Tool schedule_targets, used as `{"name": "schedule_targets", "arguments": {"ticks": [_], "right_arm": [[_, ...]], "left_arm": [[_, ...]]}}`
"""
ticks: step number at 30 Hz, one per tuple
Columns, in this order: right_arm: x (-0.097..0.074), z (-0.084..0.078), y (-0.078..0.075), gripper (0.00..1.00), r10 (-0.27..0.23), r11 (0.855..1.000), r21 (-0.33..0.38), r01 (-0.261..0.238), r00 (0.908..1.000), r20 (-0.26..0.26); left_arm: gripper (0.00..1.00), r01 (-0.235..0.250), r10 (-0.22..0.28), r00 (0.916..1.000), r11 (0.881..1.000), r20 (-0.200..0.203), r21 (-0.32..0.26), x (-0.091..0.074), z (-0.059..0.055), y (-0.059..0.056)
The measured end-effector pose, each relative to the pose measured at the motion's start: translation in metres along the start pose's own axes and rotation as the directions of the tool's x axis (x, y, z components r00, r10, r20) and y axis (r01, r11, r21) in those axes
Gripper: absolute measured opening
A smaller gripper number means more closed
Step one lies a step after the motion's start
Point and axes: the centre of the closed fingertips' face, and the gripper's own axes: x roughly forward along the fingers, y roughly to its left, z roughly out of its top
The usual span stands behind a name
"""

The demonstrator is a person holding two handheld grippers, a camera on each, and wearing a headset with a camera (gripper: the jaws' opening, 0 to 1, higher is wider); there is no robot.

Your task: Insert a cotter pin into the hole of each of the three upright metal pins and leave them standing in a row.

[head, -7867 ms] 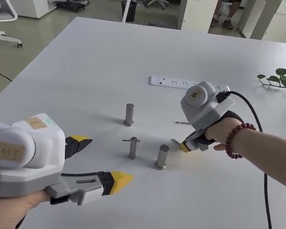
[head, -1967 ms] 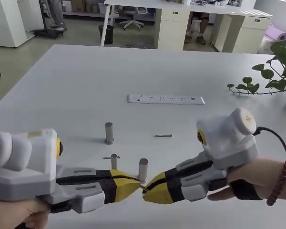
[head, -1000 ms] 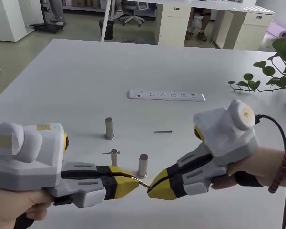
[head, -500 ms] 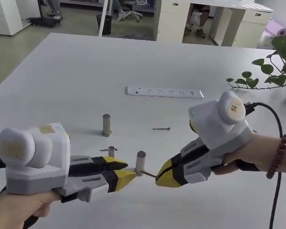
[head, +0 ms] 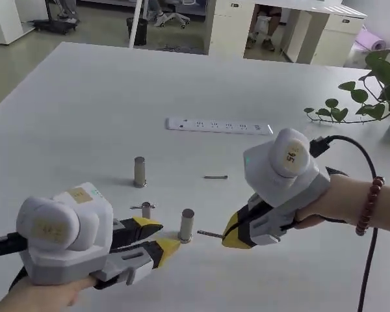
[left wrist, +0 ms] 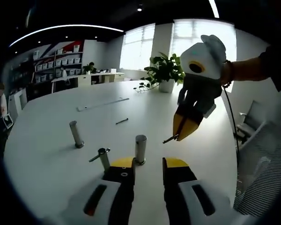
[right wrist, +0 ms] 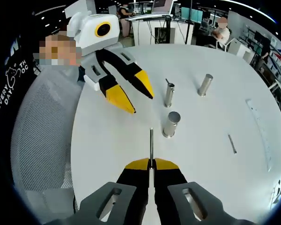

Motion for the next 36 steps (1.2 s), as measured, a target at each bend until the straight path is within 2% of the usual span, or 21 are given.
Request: {"name": "schedule_targets", "arguments": {"ticks": [6, 15, 17, 19, 26, 30, 36], "right_arm": [[-0.001, -0.007, -0.013, 0.00, -0.033, 0.999, 0.008, 0.033, 0.9981, -0.052], [-0.003, -0.010, -0.028, 0.00, -0.079, 0.996, -0.043, 0.075, 0.9913, -0.105], [-0.002, -0.009, -0.030, 0.00, -0.081, 0.996, -0.050, 0.076, 0.9901, -0.114], [-0.001, -0.008, -0.031, 0.00, -0.077, 0.996, -0.047, 0.072, 0.9899, -0.119], [0.003, -0.003, -0.036, 0.00, -0.068, 0.996, -0.063, 0.060, 0.9897, -0.126], [0.006, -0.002, -0.039, 0.00, -0.066, 0.996, -0.067, 0.058, 0.9893, -0.130], [0.008, 0.001, -0.040, 0.00, -0.058, 0.996, -0.081, 0.049, 0.9904, -0.126]], "left_arm": [[0.23, -0.030, 0.030, 0.9994, 1.000, -0.016, 0.006, 0.011, -0.005, 0.004], [0.23, -0.069, 0.069, 0.9975, 0.998, -0.012, -0.005, 0.030, -0.006, 0.009], [0.23, -0.083, 0.083, 0.9964, 0.996, -0.014, 0.021, 0.033, -0.005, 0.009], [0.23, -0.085, 0.085, 0.9963, 0.996, -0.011, 0.020, 0.036, -0.004, 0.009], [0.23, -0.106, 0.106, 0.9944, 0.994, -0.010, -0.001, 0.045, -0.005, 0.011], [0.21, -0.121, 0.120, 0.9927, 0.992, -0.011, -0.032, 0.051, -0.007, 0.011], [0.18, -0.136, 0.136, 0.9907, 0.990, -0.007, -0.035, 0.056, -0.006, 0.011]]}}
